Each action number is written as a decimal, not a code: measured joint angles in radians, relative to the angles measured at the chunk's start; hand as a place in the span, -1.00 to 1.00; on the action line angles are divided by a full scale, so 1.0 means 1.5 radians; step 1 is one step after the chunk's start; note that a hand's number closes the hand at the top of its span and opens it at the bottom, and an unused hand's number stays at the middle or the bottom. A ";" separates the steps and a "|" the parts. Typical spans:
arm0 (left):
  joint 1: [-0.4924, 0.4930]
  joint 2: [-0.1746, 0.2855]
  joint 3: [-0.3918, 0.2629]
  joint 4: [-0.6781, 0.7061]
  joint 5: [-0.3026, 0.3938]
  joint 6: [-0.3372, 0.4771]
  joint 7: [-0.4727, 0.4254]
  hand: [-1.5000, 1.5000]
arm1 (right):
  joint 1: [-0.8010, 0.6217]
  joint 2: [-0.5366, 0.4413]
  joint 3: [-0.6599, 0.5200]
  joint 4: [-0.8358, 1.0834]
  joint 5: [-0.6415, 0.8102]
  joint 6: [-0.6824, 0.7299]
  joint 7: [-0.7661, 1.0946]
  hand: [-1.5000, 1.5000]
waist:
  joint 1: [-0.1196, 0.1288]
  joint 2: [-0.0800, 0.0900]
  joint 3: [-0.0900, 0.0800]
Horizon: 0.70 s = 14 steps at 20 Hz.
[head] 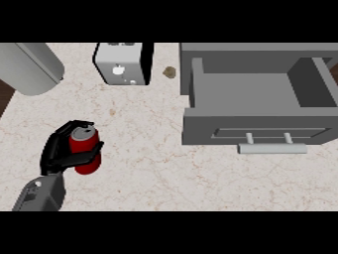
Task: Pick up the can, place it into the drawer and close the drawer
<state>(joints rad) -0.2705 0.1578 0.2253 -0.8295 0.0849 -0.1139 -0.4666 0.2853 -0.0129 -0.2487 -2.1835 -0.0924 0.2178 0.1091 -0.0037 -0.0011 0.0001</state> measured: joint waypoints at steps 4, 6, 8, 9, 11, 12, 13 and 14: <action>0.009 -0.015 -0.005 -0.040 0.009 0.022 0.017 1.00 | 0.010 0.001 -0.011 0.015 -0.006 0.011 -0.022 -1.00 | 0.000 0.000 0.000; 0.009 -0.021 -0.005 -0.055 0.013 0.040 0.028 1.00 | 0.010 0.004 -0.004 0.012 0.001 0.003 -0.022 -1.00 | 0.000 0.000 0.000; 0.004 -0.025 -0.004 -0.082 0.020 0.056 0.051 1.00 | 0.016 0.001 0.001 -0.003 -0.005 -0.002 -0.015 -1.00 | 0.000 0.000 0.000; -0.002 -0.022 0.000 -0.071 0.025 0.052 0.042 1.00 | 0.017 0.001 -0.003 -0.005 -0.009 0.000 -0.016 -1.00 | 0.000 0.000 0.000; 0.008 -0.029 -0.010 -0.112 0.027 0.060 0.057 1.00 | 0.008 -0.002 -0.009 0.005 -0.011 -0.001 -0.018 -1.00 | 0.001 0.000 0.000; 0.005 -0.030 -0.013 -0.122 0.028 0.063 0.064 1.00 | -0.001 -0.007 -0.015 0.005 -0.017 -0.002 -0.008 -1.00 | 0.001 0.000 0.000; 0.004 -0.034 -0.021 -0.140 0.026 0.069 0.077 1.00 | -0.004 -0.009 -0.018 0.004 -0.019 -0.001 -0.005 -1.00 | 0.001 0.000 0.000; 0.002 -0.043 -0.032 -0.160 0.021 0.078 0.088 1.00 | -0.009 -0.009 -0.018 0.009 -0.016 -0.002 -0.007 -1.00 | 0.001 0.000 0.000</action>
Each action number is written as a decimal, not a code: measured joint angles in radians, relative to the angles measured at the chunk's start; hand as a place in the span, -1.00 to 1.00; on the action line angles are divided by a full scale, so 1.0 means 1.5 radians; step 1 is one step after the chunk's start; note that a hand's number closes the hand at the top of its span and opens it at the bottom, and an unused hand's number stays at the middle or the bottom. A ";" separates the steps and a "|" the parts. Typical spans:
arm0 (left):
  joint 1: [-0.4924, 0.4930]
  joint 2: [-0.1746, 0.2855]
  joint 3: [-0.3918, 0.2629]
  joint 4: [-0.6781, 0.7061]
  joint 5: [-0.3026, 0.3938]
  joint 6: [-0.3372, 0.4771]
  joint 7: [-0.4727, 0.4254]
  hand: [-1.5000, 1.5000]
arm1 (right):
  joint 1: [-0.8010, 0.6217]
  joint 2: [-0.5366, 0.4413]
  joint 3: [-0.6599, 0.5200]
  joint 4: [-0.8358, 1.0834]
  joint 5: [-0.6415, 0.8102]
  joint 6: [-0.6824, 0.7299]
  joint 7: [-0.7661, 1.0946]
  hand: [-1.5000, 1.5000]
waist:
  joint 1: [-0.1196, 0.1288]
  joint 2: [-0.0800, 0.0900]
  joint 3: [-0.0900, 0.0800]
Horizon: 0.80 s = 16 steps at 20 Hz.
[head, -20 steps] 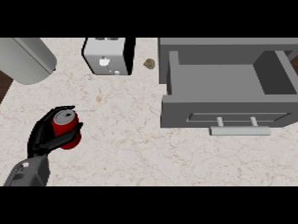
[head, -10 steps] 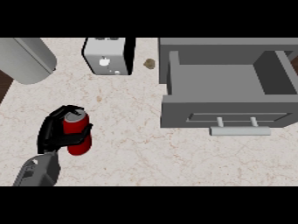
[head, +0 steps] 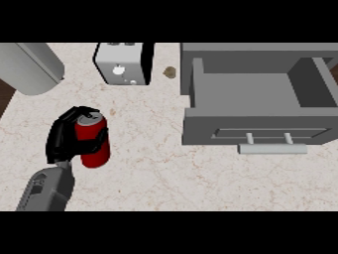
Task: Pick up the can, place it into the drawer and close the drawer
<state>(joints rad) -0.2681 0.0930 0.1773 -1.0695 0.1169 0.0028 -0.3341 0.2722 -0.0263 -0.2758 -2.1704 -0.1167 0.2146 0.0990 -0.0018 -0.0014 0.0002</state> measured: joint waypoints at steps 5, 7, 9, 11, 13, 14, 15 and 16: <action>-0.016 -0.020 -0.044 -0.074 -0.017 0.025 0.065 1.00 | 0.017 0.008 0.003 -0.014 0.002 0.003 0.000 -1.00 | -0.001 0.000 0.000; -0.032 -0.022 -0.059 -0.102 -0.027 0.035 0.091 1.00 | 0.026 0.011 0.013 -0.010 0.009 -0.003 -0.013 -1.00 | -0.001 0.000 0.000; -0.035 -0.034 -0.086 -0.139 -0.041 0.056 0.117 1.00 | 0.036 0.005 -0.001 -0.018 -0.007 0.007 -0.011 -1.00 | -0.001 -0.001 0.000; -0.048 -0.039 -0.102 -0.176 -0.052 0.071 0.154 1.00 | 0.050 0.008 0.000 -0.018 -0.008 0.012 -0.027 -1.00 | -0.002 -0.001 0.000; -0.074 -0.045 -0.113 -0.194 -0.060 0.083 0.189 1.00 | 0.049 0.009 -0.001 -0.022 -0.005 0.012 -0.027 -1.00 | -0.002 -0.001 0.000; -0.088 -0.049 -0.122 -0.202 -0.064 0.094 0.209 1.00 | 0.053 0.011 0.008 -0.035 -0.004 0.005 -0.018 -1.00 | -0.003 0.000 0.000; -0.101 -0.051 -0.129 -0.211 -0.067 0.099 0.229 1.00 | 0.047 0.012 0.007 -0.030 -0.003 0.002 -0.016 -1.00 | -0.002 0.000 0.000; -0.113 -0.054 -0.143 -0.218 -0.071 0.110 0.247 1.00 | 0.043 0.013 0.012 -0.023 0.003 -0.002 -0.020 -1.00 | -0.002 0.000 0.000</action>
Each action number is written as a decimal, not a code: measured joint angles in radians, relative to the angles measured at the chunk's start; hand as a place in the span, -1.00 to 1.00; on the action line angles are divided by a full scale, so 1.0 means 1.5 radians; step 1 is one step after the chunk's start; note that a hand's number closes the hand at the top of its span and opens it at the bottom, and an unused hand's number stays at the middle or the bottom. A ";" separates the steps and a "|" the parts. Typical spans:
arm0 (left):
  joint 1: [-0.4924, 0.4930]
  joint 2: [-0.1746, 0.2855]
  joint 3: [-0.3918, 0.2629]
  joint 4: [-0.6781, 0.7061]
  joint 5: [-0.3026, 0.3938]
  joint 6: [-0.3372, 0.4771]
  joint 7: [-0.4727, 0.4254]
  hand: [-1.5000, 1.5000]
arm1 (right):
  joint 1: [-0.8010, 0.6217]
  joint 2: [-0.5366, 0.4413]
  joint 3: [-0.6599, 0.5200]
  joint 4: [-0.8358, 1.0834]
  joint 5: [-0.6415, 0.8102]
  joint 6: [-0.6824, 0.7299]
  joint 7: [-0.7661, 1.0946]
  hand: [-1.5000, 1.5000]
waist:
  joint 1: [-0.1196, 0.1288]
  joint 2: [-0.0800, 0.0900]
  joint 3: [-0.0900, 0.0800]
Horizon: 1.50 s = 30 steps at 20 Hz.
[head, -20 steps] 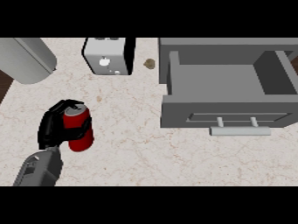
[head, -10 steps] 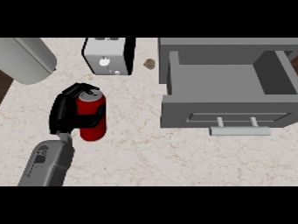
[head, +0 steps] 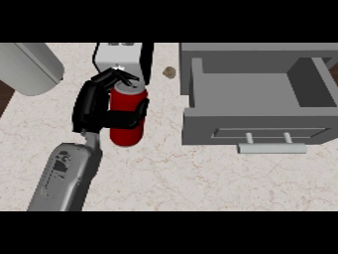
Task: Pick up the can, place it into the drawer and close the drawer
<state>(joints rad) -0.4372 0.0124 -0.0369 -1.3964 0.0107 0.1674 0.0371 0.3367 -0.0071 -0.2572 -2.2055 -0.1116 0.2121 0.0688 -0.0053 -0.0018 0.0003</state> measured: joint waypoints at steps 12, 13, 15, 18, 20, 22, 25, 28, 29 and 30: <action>-0.226 -0.008 -0.093 0.044 -0.017 0.128 0.139 1.00 | -0.026 -0.013 -0.018 -0.005 -0.013 -0.002 0.030 -1.00 | -0.006 0.001 0.000; -0.253 -0.008 -0.092 0.066 -0.013 0.133 0.139 1.00 | -0.021 -0.013 -0.021 -0.005 -0.015 0.004 0.026 -1.00 | -0.008 0.002 0.000; -0.303 -0.008 -0.094 0.101 0.000 0.152 0.143 1.00 | -0.030 -0.016 -0.023 -0.003 -0.015 0.002 0.033 -1.00 | -0.009 0.002 0.000; -0.372 -0.008 -0.095 0.152 0.015 0.168 0.157 1.00 | -0.035 -0.015 -0.024 0.002 -0.010 0.001 0.030 -1.00 | -0.010 0.002 0.000; -0.409 -0.008 -0.102 0.186 0.026 0.187 0.157 1.00 | -0.032 -0.011 -0.018 0.000 -0.007 0.000 0.026 -1.00 | -0.012 0.003 0.000; -0.450 -0.008 -0.108 0.226 0.041 0.203 0.152 1.00 | -0.038 -0.009 -0.015 0.007 -0.003 -0.001 0.027 -1.00 | -0.013 0.003 0.000; -0.505 -0.008 -0.111 0.282 0.060 0.217 0.156 1.00 | -0.043 -0.008 -0.014 0.015 0.004 -0.002 0.023 -1.00 | -0.015 0.004 0.000; -0.551 -0.008 -0.120 0.340 0.082 0.231 0.147 1.00 | -0.054 -0.012 -0.013 0.005 0.002 -0.006 0.042 -1.00 | -0.018 0.004 0.000; -0.563 -0.008 -0.124 0.360 0.095 0.235 0.140 1.00 | -0.050 -0.014 -0.016 -0.002 -0.004 -0.003 0.046 -1.00 | -0.021 0.005 0.000; -0.579 -0.008 -0.134 0.378 0.105 0.242 0.137 1.00 | -0.059 -0.017 -0.016 0.005 -0.004 -0.003 0.048 -1.00 | -0.023 0.005 0.000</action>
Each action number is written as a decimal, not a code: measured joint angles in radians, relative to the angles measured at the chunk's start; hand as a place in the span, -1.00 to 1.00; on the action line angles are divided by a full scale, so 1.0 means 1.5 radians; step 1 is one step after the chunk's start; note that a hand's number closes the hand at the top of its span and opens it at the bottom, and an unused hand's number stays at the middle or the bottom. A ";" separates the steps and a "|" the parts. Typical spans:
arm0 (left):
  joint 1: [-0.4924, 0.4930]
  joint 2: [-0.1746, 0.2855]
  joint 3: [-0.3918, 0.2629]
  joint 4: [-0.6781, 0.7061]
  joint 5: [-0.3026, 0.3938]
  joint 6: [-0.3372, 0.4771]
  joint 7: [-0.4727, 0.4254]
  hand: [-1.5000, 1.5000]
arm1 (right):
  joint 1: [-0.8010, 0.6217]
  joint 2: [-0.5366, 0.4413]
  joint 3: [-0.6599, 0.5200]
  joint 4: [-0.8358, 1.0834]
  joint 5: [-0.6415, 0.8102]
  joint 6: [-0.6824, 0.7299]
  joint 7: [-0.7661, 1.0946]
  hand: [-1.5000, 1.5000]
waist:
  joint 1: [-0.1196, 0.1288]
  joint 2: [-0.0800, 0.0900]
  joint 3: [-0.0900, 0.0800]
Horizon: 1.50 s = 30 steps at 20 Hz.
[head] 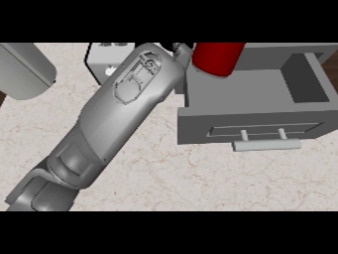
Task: Pick up the can, place it into the drawer and close the drawer
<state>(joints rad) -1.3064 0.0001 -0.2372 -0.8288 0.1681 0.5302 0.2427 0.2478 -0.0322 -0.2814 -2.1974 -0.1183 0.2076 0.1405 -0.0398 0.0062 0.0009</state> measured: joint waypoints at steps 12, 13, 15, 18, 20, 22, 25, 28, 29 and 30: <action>-0.102 0.000 -0.058 0.183 0.103 0.019 -0.076 1.00 | -0.014 -0.003 0.007 0.019 0.009 0.006 -0.007 -1.00 | -0.015 0.004 0.001; -0.107 0.000 -0.065 0.190 0.112 0.019 -0.075 1.00 | -0.018 0.000 0.010 0.021 0.012 0.003 -0.006 -1.00 | -0.015 0.004 0.001; -0.115 0.000 -0.081 0.207 0.130 0.024 -0.080 1.00 | -0.029 0.000 0.012 0.034 0.018 0.000 -0.011 -1.00 | -0.019 0.006 0.001; -0.119 0.000 -0.102 0.230 0.150 0.028 -0.095 1.00 | -0.034 -0.004 0.007 0.037 0.012 0.003 -0.013 -1.00 | -0.025 0.007 0.001; -0.121 0.000 -0.117 0.238 0.160 0.036 -0.104 1.00 | -0.037 -0.003 0.006 0.049 0.015 0.003 -0.023 -1.00 | -0.026 0.007 0.001; -0.129 0.000 -0.125 0.254 0.169 0.043 -0.114 1.00 | -0.052 -0.009 0.002 0.053 0.011 0.001 -0.016 -1.00 | -0.029 0.009 0.001; -0.123 0.000 -0.147 0.270 0.177 0.053 -0.134 1.00 | -0.068 -0.011 0.005 0.052 0.012 -0.006 -0.002 -1.00 | -0.033 0.010 0.001; -0.113 0.000 -0.171 0.279 0.188 0.062 -0.146 1.00 | -0.082 -0.018 0.001 0.061 0.012 -0.006 0.000 -1.00 | -0.038 0.012 0.001; -0.106 0.000 -0.177 0.283 0.191 0.064 -0.153 1.00 | -0.079 -0.014 0.006 0.057 0.017 -0.008 -0.001 -1.00 | -0.039 0.011 0.001; -0.102 0.000 -0.185 0.284 0.195 0.069 -0.157 1.00 | -0.084 -0.014 0.009 0.060 0.021 -0.009 -0.001 -1.00 | -0.041 0.012 0.001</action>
<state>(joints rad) -1.4589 0.0001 -0.5151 -0.4032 0.4604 0.6340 0.0070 0.1215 -0.0529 -0.2673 -2.1081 -0.0867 0.1935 0.1389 -0.1015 0.0247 0.0029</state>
